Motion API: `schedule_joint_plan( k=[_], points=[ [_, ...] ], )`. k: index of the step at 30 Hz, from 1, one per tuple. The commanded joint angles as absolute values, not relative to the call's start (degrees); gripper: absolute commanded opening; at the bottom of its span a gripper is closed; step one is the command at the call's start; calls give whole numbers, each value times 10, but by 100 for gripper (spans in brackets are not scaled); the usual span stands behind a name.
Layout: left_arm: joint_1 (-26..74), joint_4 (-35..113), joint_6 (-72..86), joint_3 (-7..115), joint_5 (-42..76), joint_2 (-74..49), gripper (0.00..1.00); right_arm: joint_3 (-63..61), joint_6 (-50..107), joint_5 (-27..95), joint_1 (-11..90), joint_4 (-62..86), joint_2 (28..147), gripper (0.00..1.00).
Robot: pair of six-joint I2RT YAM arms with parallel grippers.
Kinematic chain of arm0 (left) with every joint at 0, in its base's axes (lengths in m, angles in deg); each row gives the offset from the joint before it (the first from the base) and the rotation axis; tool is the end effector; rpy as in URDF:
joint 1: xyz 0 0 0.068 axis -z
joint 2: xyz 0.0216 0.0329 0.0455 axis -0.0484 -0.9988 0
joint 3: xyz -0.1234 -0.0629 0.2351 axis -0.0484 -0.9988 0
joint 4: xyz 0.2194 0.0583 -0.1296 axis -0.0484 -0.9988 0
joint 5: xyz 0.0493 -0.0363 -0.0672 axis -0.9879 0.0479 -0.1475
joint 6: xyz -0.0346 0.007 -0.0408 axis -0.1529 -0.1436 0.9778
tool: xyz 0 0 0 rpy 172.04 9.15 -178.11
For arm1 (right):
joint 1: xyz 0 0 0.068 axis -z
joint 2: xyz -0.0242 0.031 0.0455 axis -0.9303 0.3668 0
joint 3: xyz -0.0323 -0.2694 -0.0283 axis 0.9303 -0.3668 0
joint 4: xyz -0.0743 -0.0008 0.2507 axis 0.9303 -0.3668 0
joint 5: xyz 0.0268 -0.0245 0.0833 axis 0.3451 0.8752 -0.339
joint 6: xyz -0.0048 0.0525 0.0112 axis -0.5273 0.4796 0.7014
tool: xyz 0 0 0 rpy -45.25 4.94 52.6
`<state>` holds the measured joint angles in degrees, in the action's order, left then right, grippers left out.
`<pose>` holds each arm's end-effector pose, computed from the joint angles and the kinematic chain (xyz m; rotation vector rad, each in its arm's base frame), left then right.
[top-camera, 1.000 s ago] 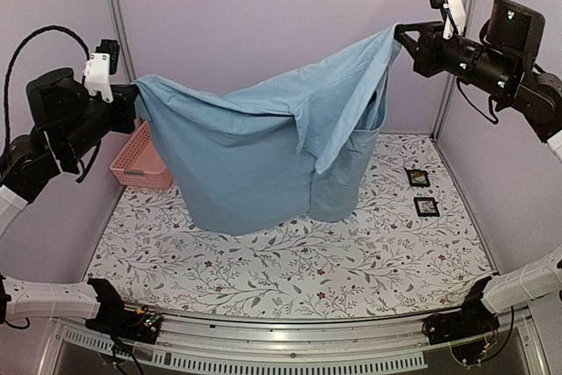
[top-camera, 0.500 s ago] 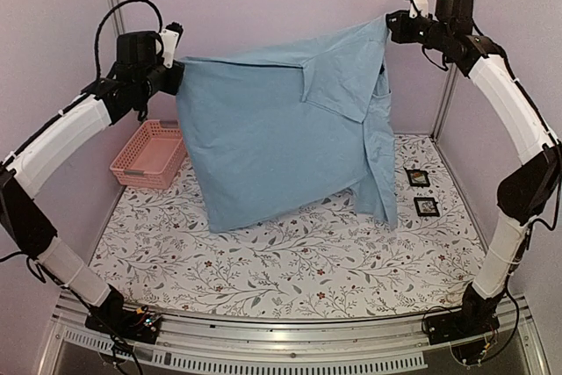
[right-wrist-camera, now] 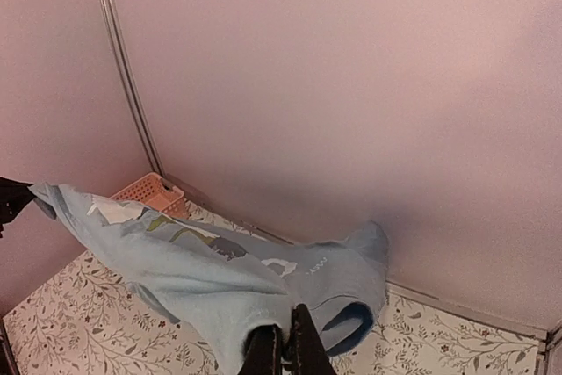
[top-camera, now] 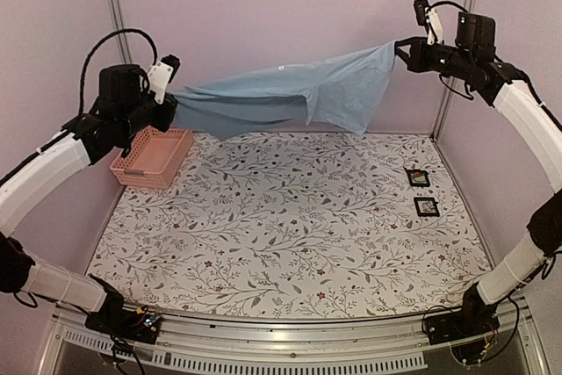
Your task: Pin the brooch onto the clothing
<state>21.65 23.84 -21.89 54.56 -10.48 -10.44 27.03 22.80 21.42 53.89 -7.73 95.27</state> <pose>0.2730 -0.1111 0.3988 0.4126 1.7512 0.2123 0.3308 0.0990 0.4855 -0.4616 1.6261 0.5060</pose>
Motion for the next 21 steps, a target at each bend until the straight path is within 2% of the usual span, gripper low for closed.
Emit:
schedule_joint_plan(
  k=[1,3,4,5,6,7,8,9,11,15,18,21],
  points=[
    [271,153,-177,404,-37,-79,0,80,248,144,539,-75,903,0],
    [305,118,-147,366,-16,-87,0,10,258,141,538,-74,896,0],
    [322,106,-138,349,0,-97,1,-18,263,136,538,-74,900,4],
    [338,98,-136,332,14,-102,10,-41,270,127,537,-74,905,12],
    [353,94,-140,314,30,-111,34,-61,272,119,537,-74,916,22],
    [364,89,-149,297,53,-122,53,-73,272,115,537,-78,939,27],
    [372,78,-154,289,68,-134,66,-75,273,117,538,-87,956,30],
    [383,70,-161,289,71,-144,73,-66,271,131,537,-105,983,32],
    [390,52,-157,308,74,-165,77,-29,267,206,538,-155,1043,37],
    [387,12,-142,361,30,-203,77,35,264,359,540,-229,1113,49],
    [386,-16,-140,355,-31,-231,74,45,264,413,540,-266,1118,52],
    [383,-30,-136,347,-79,-254,70,2,271,432,537,-292,1083,54]
  ],
)
